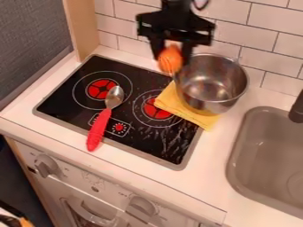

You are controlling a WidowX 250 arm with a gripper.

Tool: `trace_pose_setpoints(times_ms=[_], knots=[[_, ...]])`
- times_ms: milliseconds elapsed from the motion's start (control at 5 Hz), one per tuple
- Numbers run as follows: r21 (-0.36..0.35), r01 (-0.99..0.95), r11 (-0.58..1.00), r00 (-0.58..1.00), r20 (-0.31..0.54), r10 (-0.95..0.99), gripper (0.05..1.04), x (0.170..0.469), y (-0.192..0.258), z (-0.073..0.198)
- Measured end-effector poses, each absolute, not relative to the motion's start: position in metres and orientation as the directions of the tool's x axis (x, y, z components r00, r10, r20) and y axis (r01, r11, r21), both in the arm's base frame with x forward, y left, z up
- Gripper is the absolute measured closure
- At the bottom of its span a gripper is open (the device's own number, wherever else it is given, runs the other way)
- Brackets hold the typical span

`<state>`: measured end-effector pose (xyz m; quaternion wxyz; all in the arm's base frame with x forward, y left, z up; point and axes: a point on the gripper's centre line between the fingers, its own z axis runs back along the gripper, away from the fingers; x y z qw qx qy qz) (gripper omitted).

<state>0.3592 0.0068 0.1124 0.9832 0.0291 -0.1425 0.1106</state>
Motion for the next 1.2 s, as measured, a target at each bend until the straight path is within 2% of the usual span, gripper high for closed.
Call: trace_pose_setpoints(times_ms=[400,600,800,1200], knots=[[0.053,-0.291,0.955,0.939,0.207,0.274,0.520,0.377,0.042,0.077],[0.075,-0.323,0.943,0.933,0.195,0.304,0.520,0.382,0.060,0.066],[0.084,-0.335,0.939,0.934,0.160,0.319,0.424,0.384,0.071,0.049],[0.058,-0.312,0.948,0.942,0.149,0.301,0.079,0.387,0.068,0.044]])
